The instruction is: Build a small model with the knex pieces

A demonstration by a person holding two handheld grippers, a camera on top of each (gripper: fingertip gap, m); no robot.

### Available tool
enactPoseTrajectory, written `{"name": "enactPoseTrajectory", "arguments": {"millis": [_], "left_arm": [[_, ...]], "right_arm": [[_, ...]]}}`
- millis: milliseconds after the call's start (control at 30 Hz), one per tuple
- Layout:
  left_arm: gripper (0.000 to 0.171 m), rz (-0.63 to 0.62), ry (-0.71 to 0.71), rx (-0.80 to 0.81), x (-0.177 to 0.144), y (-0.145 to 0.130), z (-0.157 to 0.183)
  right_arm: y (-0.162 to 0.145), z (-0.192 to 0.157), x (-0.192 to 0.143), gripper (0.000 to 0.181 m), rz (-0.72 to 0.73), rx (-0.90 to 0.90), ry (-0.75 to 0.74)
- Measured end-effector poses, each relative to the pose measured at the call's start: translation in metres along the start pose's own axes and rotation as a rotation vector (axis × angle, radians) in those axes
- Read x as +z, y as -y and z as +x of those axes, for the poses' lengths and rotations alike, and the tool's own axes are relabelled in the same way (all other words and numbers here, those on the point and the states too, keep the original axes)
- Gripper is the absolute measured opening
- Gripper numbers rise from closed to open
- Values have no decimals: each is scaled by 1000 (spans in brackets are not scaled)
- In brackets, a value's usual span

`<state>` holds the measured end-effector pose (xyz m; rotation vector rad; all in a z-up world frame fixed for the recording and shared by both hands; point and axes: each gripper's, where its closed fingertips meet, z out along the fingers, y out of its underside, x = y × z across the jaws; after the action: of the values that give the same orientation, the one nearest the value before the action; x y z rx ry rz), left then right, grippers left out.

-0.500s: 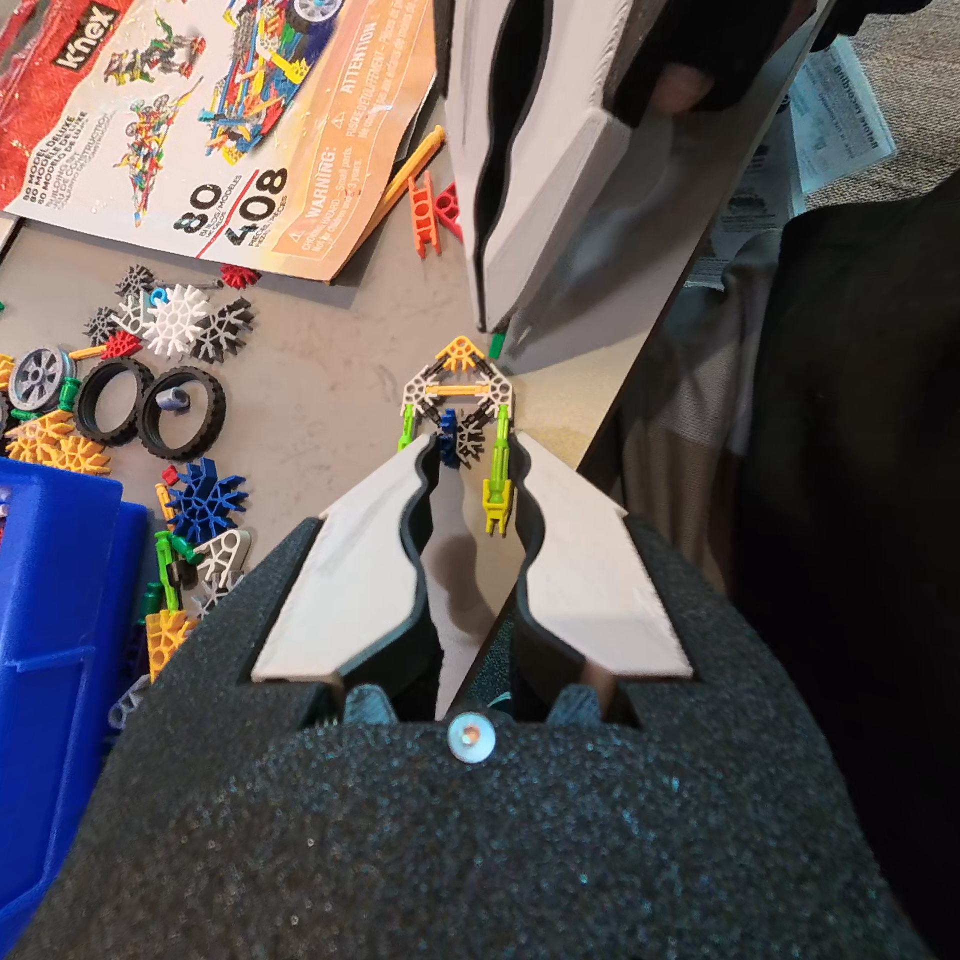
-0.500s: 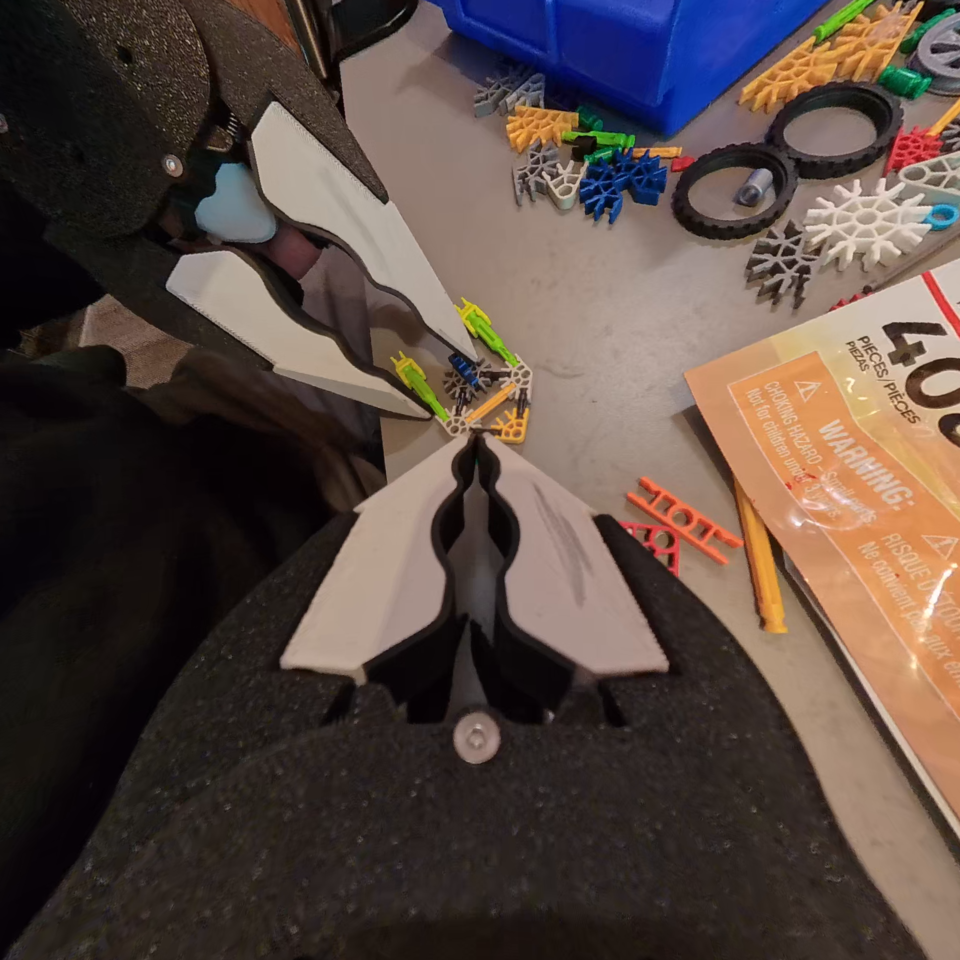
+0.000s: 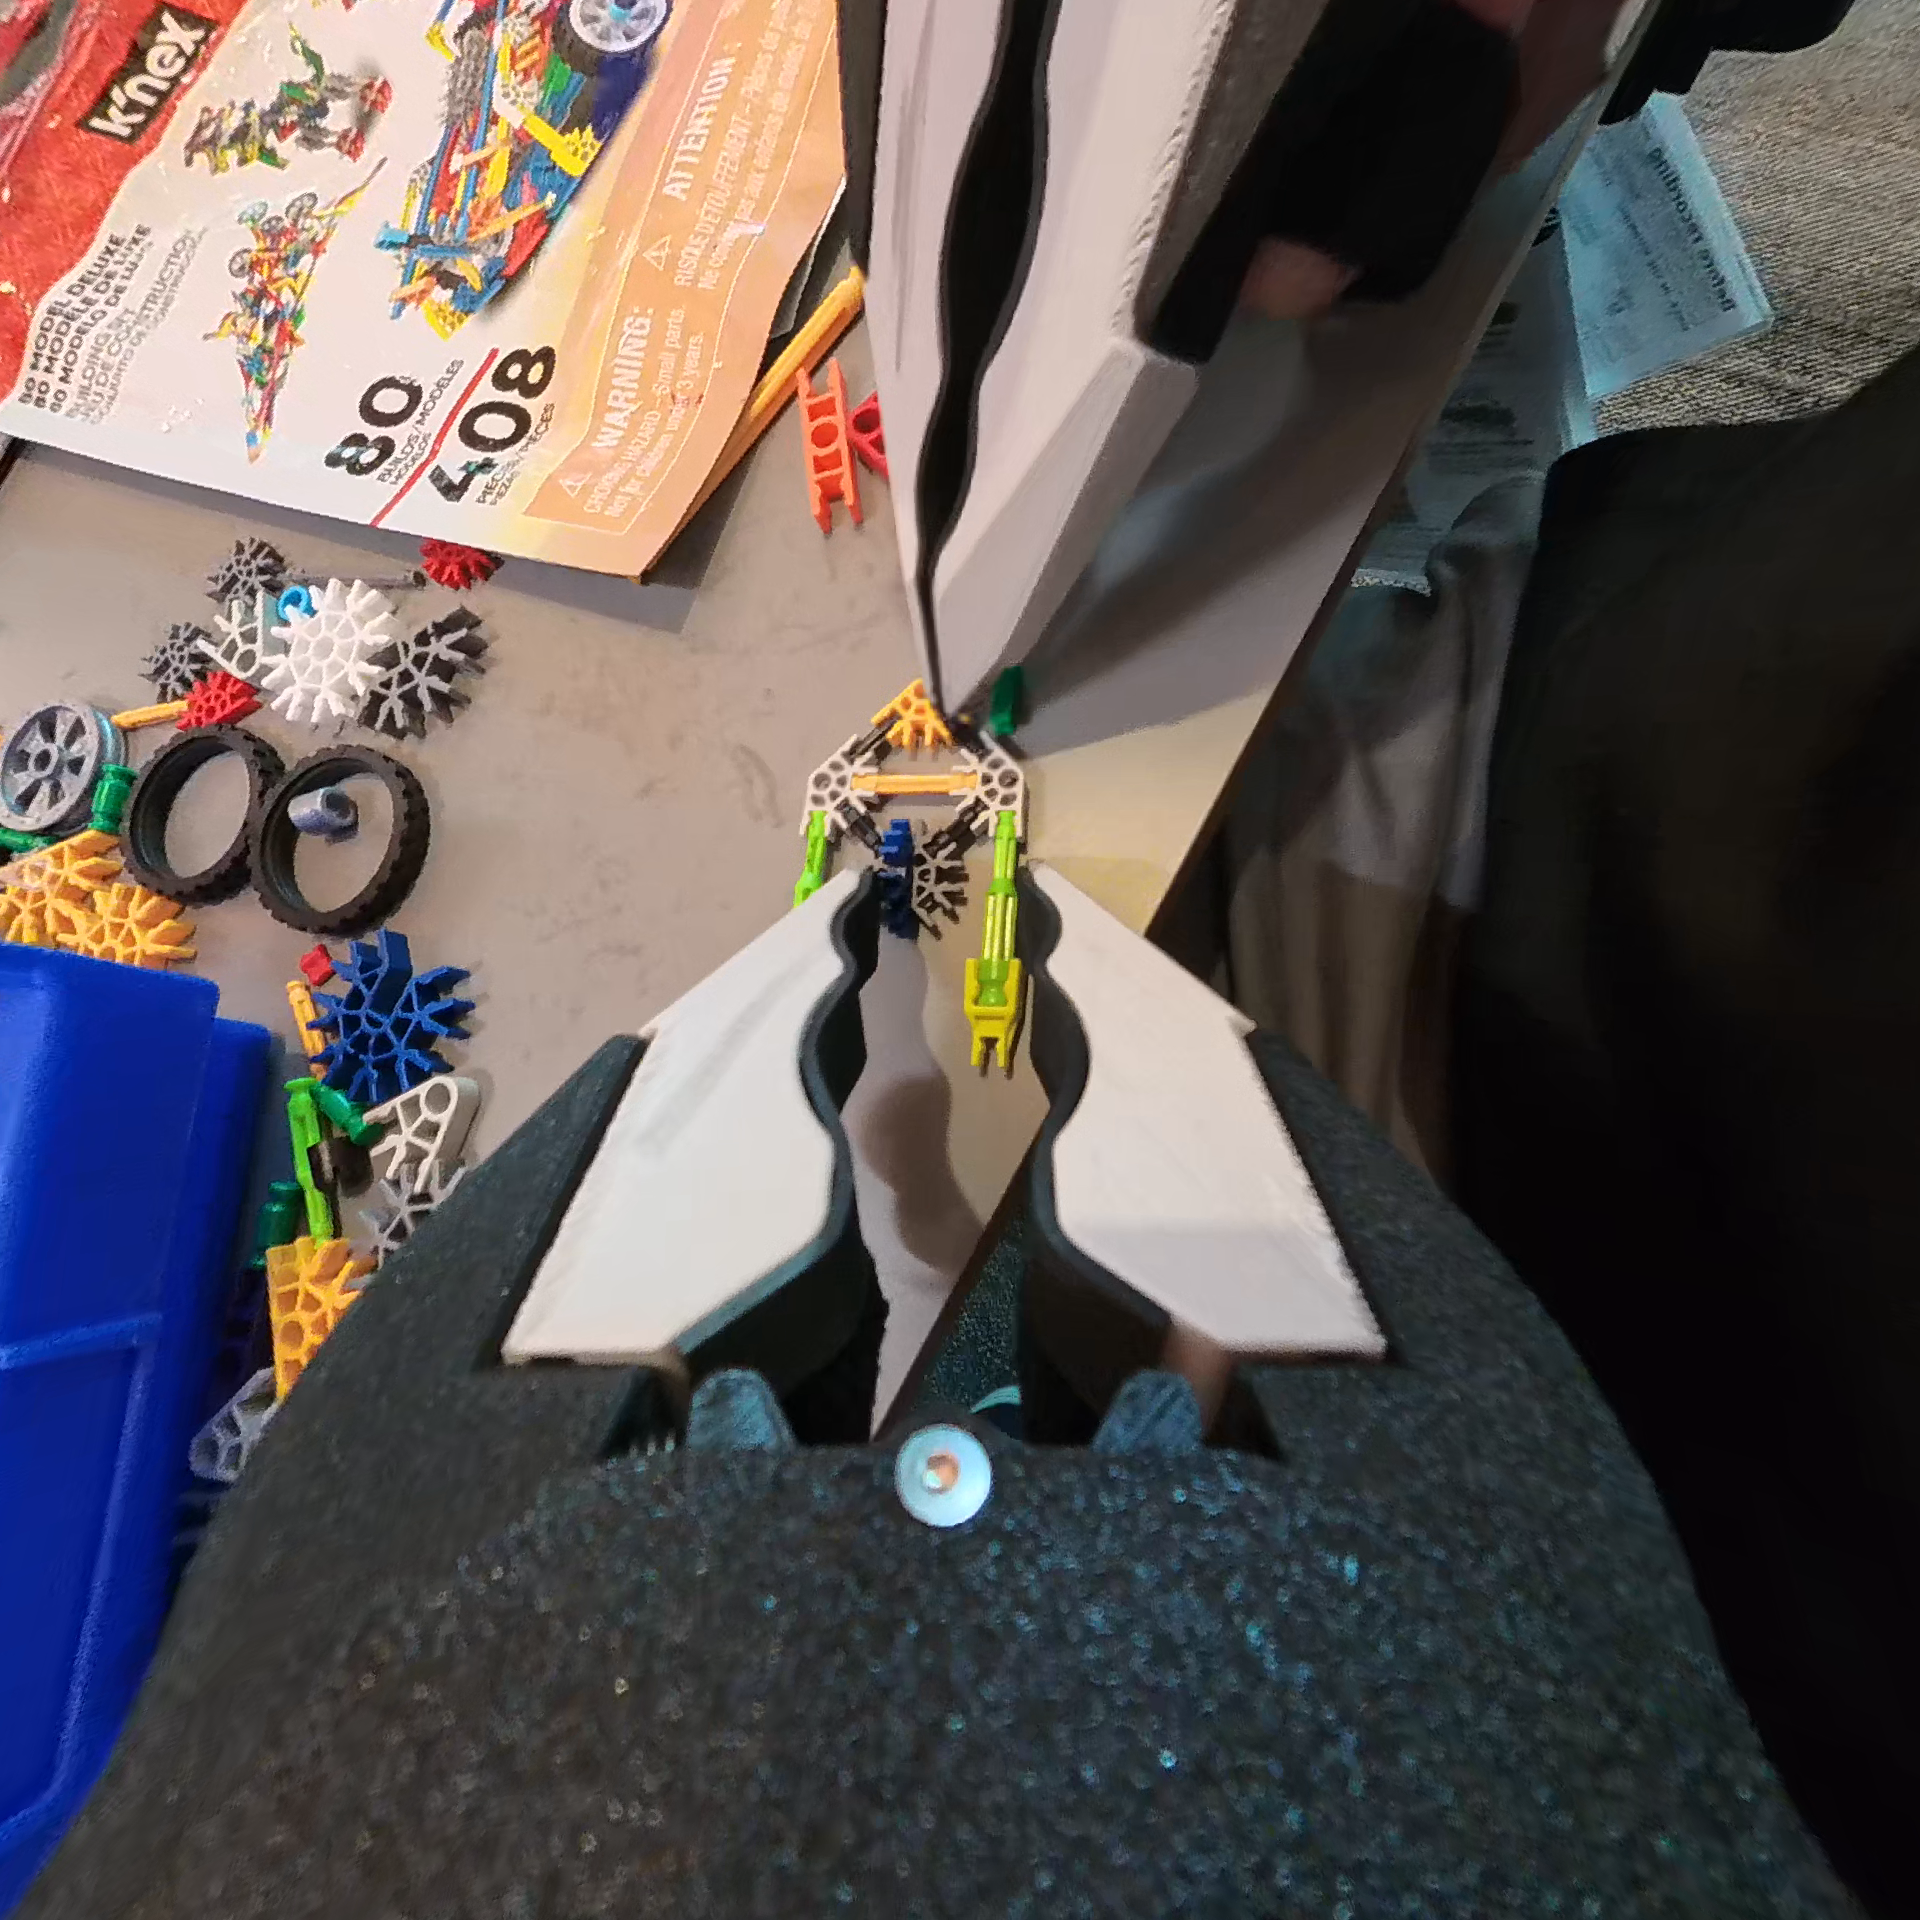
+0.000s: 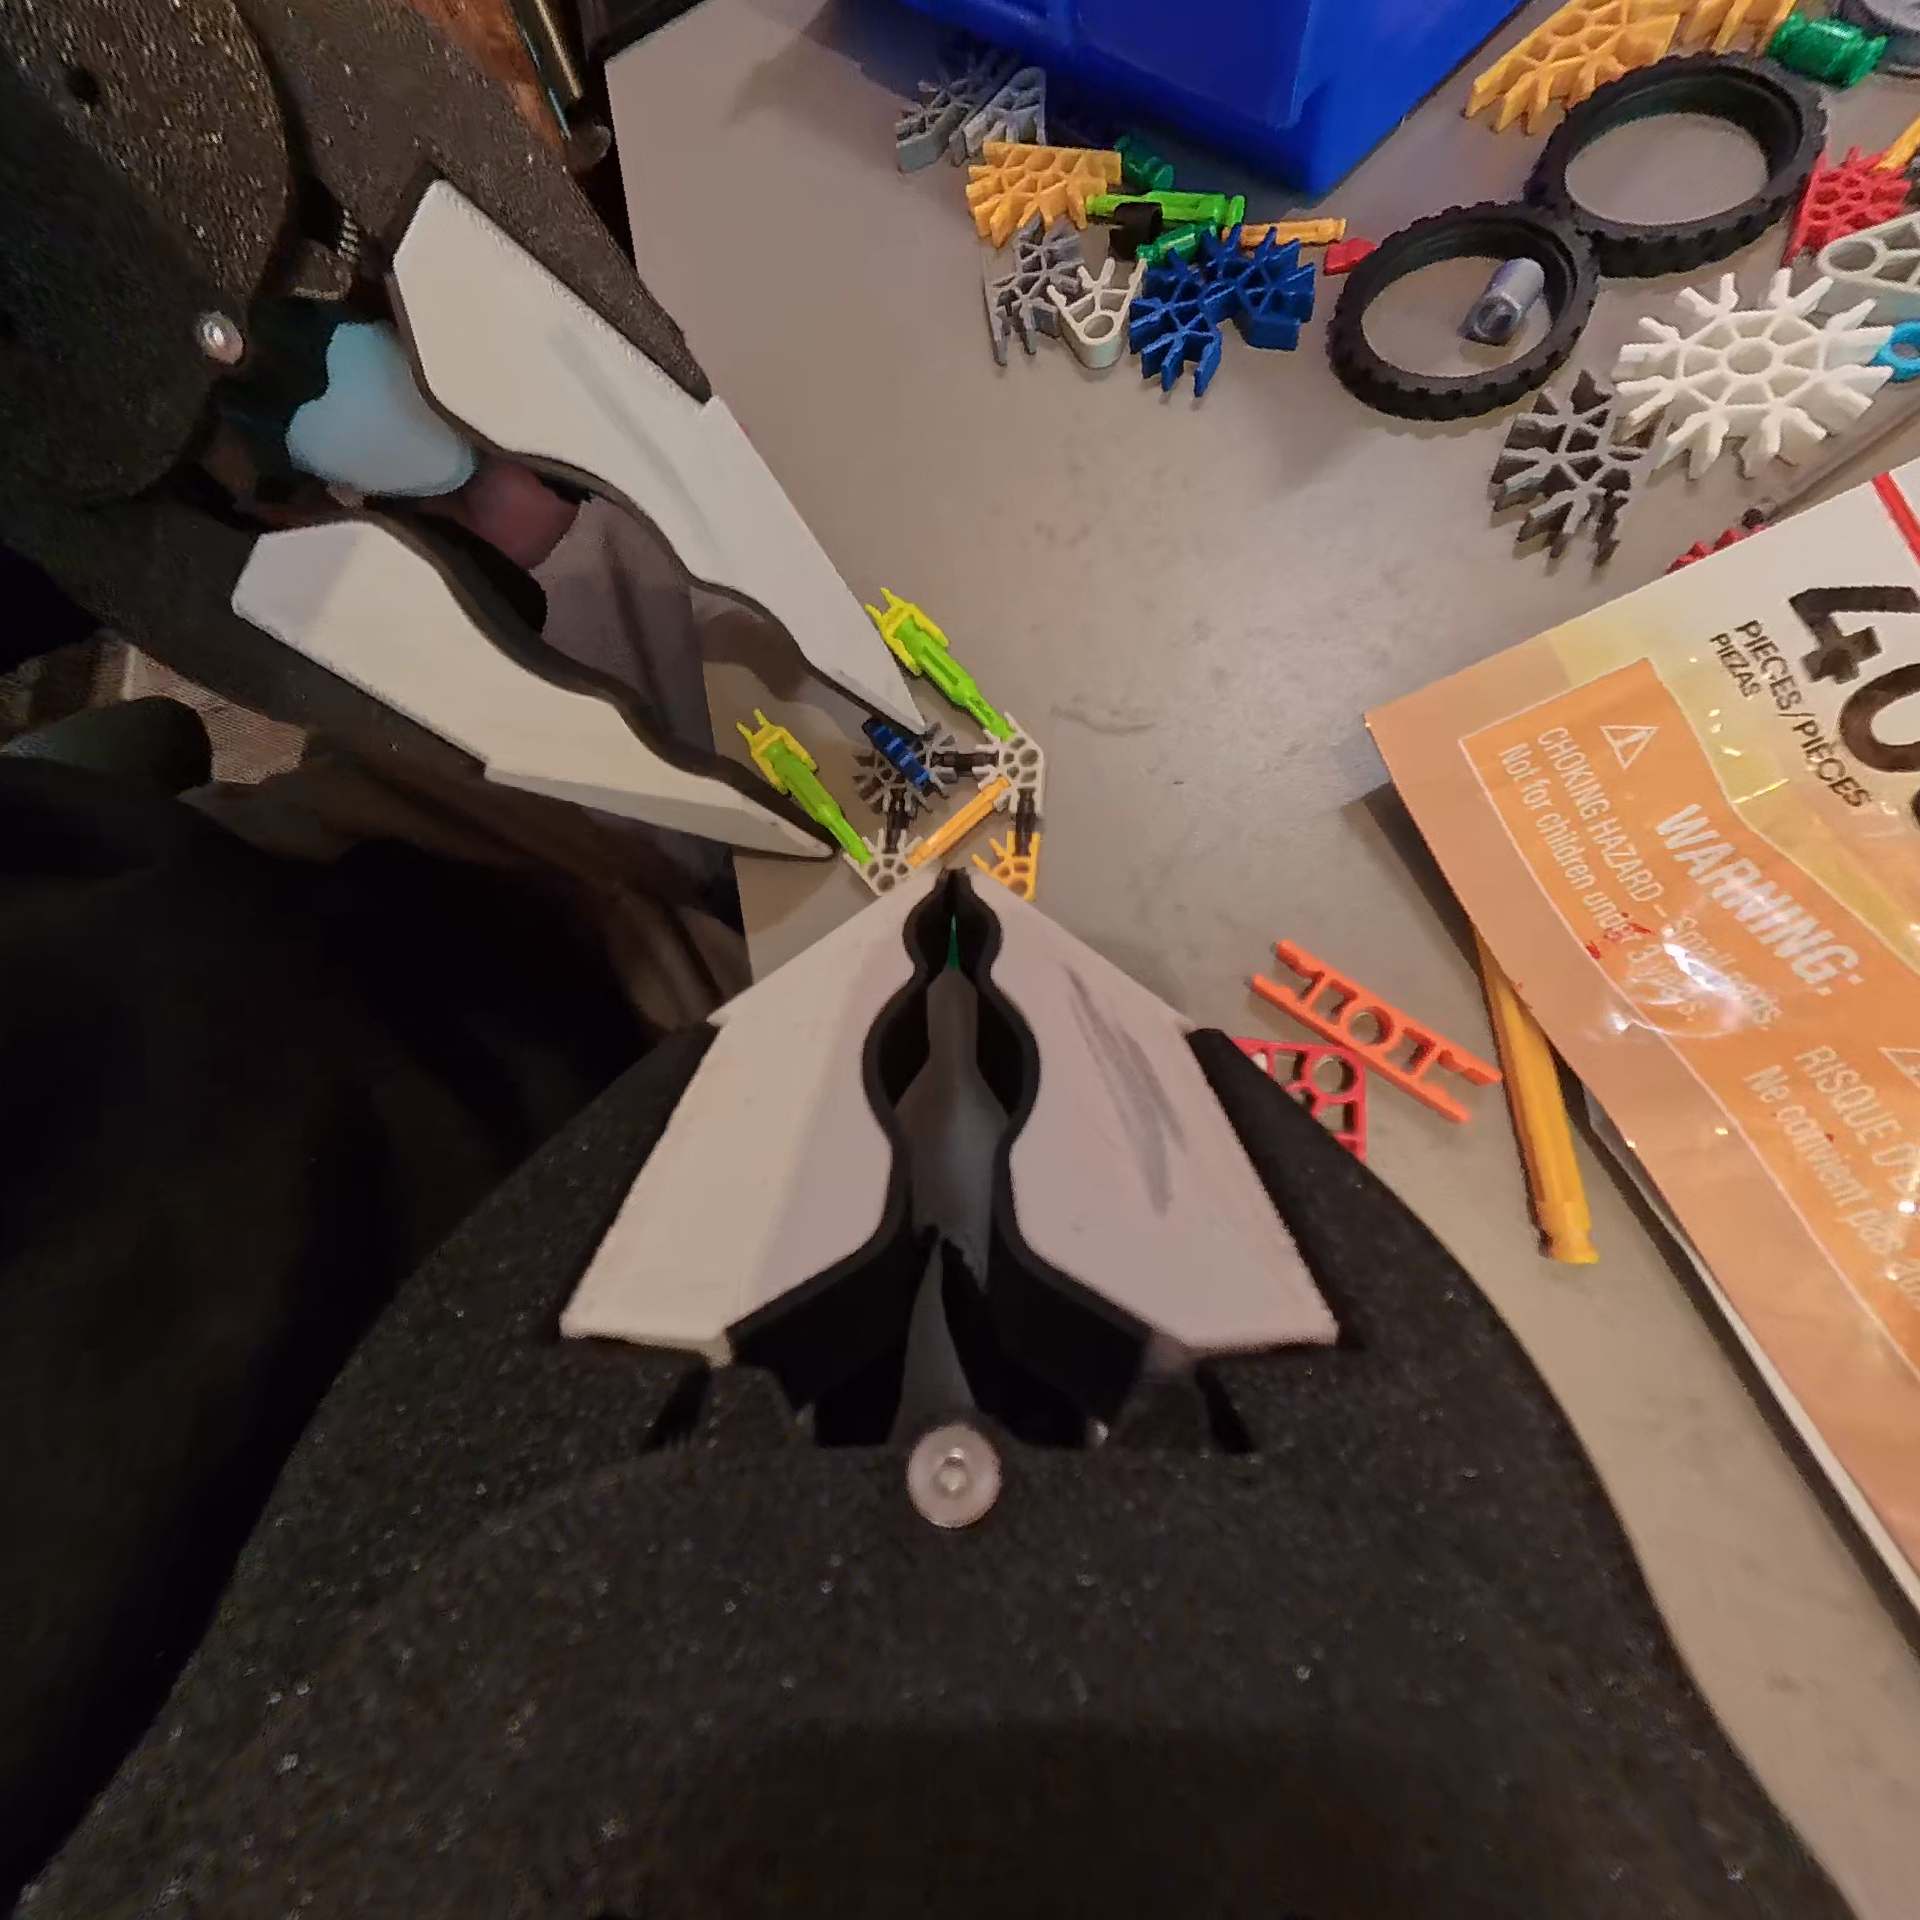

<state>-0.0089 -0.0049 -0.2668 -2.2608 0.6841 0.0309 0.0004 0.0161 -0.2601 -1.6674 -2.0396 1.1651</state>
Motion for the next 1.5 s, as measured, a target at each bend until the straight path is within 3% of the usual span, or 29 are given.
{"name": "enactPoseTrajectory", "arguments": {"millis": [233,433,567,1200,1500], "left_arm": [[24,3,14,4,0,0,-1],[24,-8,14,10,-2,-2,-3],[24,-12,15,13,-2,-2,-3],[24,-24,62,3,-2,-2,-3],[24,-10,63,-56,-1,-2,-2]], "right_arm": [[3,1,-6,0,27,-14,-12],[-10,2,-13,15,-60,-212,-37],[-14,5,-7,6,-109,-300,-65],[-10,6,-2,2,-86,-174,-156],[-10,7,-3,1,-122,-275,-285]]}}
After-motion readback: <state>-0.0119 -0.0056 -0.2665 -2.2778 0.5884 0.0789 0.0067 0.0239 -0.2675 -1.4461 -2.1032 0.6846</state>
